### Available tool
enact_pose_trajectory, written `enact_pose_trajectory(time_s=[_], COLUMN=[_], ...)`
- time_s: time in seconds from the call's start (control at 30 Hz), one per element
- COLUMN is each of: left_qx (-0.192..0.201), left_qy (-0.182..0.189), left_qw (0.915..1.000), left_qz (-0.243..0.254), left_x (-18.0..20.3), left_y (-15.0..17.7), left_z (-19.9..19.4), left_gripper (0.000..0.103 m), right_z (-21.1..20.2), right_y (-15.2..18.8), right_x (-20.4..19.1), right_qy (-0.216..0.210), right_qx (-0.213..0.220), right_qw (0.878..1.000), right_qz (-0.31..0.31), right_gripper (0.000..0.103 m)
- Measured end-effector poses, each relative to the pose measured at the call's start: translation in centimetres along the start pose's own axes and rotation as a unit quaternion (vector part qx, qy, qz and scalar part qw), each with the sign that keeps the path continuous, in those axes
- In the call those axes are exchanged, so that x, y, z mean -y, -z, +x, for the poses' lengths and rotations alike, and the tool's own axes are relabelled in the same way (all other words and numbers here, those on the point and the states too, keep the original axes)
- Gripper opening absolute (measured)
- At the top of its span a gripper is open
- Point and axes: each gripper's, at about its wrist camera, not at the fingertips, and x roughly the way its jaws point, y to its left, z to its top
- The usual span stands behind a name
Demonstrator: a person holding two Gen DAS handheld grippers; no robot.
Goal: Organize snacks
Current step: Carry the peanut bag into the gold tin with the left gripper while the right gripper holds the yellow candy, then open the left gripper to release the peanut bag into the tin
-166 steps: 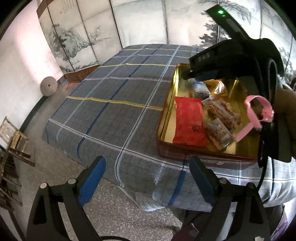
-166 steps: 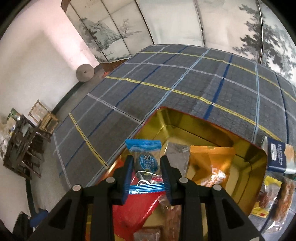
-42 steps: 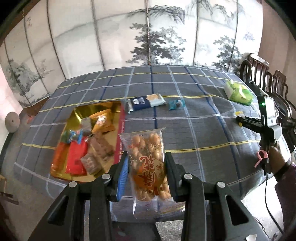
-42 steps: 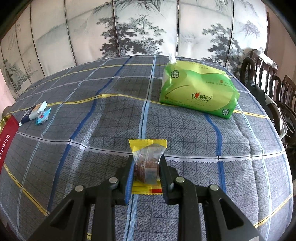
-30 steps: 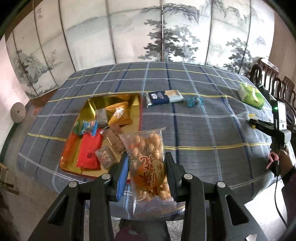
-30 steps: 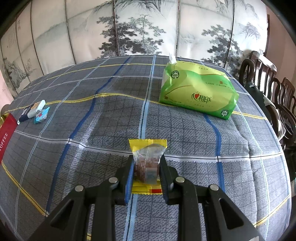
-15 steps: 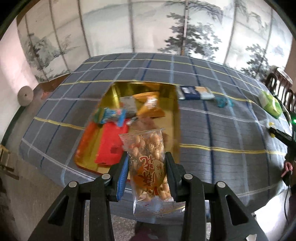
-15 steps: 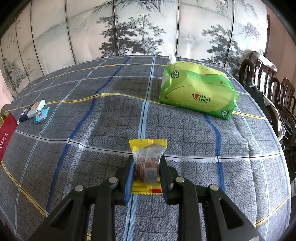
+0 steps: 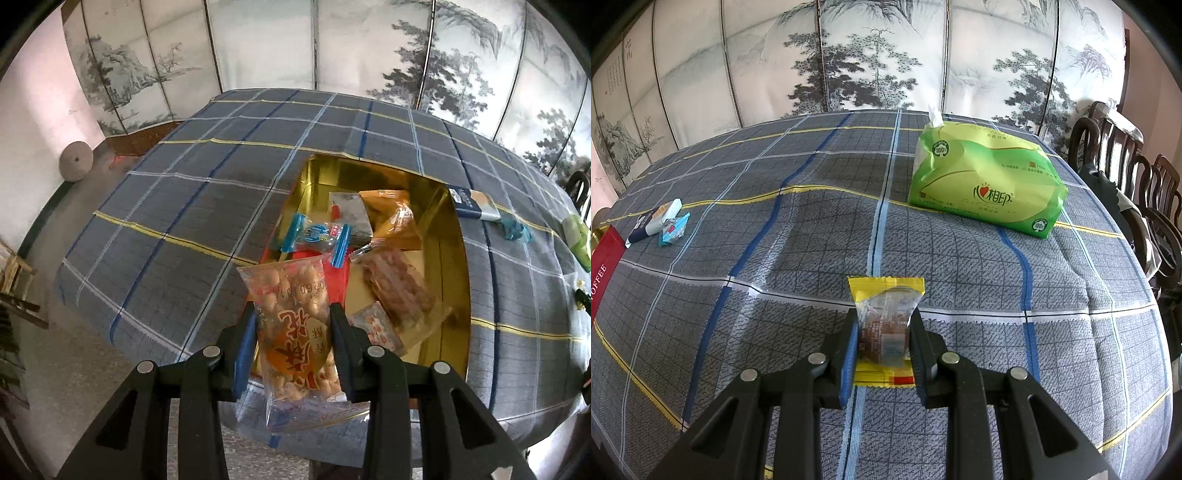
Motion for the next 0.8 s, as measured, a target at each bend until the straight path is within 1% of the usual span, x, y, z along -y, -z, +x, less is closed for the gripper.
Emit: enact_pose_trajectory(time_s=[0.4,0.57,0.8], left_qx=[-0.006,-0.015,-0.022], left_qy=[0.018,0.022,0.017], left_qw=[0.9992,0.9989,0.9989], left_qz=[0.034,0.037,0.038], left_x=[3.3,3.9,4.2], left_y=[-1.8,-2.6,-3.1], left_z=[2.6,4.0,5.6], left_gripper=[0.034,0.034,0.034], right_z=[0.0,0.0,0.0], right_y=[0.0,0.0,-0.1], right_x=[0.0,0.1,0.0], right_qy=[0.000,0.000,0.001], right_qx=[0.000,0.000,0.000], right_qw=[1.000,1.000,1.000], right_qz=[0.000,0.000,0.000], right_gripper=[0.025,0.025,0.025])
